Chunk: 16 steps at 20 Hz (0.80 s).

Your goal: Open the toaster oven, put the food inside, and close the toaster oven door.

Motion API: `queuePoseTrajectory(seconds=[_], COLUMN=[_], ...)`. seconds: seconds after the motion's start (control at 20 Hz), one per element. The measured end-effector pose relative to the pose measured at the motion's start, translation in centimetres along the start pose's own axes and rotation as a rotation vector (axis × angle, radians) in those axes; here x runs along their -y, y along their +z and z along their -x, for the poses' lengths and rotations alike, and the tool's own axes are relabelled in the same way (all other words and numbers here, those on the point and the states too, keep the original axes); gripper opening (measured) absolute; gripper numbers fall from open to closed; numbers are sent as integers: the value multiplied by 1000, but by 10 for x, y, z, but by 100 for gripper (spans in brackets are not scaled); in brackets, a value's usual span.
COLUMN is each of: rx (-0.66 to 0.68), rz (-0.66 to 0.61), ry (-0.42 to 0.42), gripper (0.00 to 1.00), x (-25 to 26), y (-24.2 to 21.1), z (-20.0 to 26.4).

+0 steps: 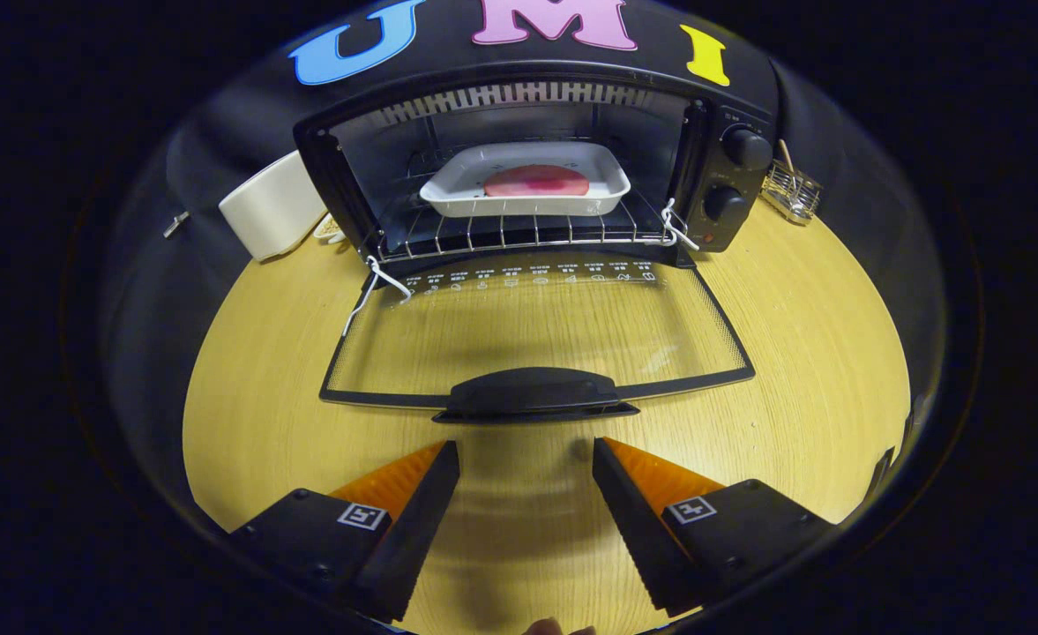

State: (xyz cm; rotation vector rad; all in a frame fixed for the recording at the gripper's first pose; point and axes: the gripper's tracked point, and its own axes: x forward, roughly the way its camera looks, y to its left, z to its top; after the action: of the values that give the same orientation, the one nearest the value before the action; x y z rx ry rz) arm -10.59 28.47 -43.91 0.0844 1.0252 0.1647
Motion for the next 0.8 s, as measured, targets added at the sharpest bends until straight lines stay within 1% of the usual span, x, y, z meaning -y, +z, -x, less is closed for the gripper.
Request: queuePoseTrajectory(seconds=[0.15, 0.25, 0.5, 0.8], rx=[0, 0, 20, 92], rz=[24, 22, 22, 12], ry=[-42, -50, -35, -1], gripper=[98, 98, 98, 98], x=[2, 2, 3, 1], y=[7, 8, 11, 30], z=[-11, -7, 0, 31])
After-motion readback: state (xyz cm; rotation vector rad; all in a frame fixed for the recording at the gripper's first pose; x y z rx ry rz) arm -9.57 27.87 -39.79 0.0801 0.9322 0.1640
